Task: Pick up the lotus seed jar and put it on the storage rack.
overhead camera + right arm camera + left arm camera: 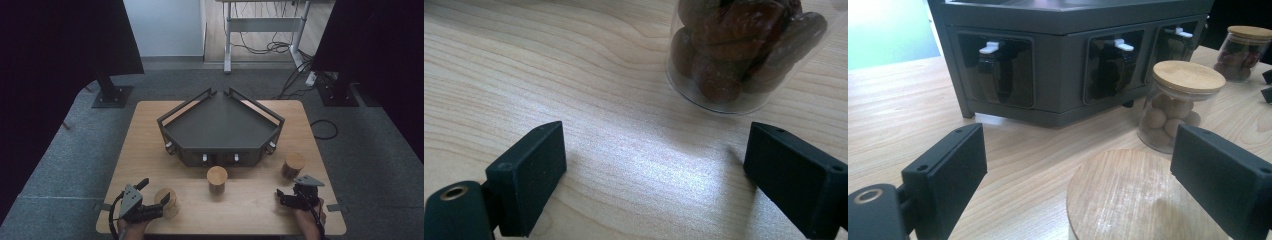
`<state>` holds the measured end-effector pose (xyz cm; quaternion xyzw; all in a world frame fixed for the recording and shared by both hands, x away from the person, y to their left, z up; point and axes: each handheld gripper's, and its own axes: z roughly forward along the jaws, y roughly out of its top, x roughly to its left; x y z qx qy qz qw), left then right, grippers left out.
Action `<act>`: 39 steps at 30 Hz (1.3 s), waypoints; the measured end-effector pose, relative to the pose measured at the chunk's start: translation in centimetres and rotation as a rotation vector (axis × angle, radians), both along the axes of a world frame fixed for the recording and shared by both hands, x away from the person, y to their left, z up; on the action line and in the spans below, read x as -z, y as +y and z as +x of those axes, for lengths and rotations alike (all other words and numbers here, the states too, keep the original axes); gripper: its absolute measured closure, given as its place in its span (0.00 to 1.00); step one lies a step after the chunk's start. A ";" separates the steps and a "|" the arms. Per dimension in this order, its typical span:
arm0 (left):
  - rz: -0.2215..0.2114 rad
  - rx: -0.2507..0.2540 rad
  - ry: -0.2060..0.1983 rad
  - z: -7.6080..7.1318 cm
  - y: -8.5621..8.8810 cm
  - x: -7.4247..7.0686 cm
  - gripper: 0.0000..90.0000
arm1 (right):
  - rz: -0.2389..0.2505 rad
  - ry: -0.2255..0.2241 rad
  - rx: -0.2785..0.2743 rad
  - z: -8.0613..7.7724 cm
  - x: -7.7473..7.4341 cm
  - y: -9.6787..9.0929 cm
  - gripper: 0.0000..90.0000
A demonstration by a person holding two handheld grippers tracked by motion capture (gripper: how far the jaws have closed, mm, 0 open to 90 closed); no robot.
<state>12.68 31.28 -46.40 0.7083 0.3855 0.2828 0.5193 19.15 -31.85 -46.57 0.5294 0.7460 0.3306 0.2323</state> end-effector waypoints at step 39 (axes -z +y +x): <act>0.027 0.044 0.015 -0.1 -1.1 0.1 0.09 | 0.000 0.000 -0.001 0.0 0.0 0.0 0.11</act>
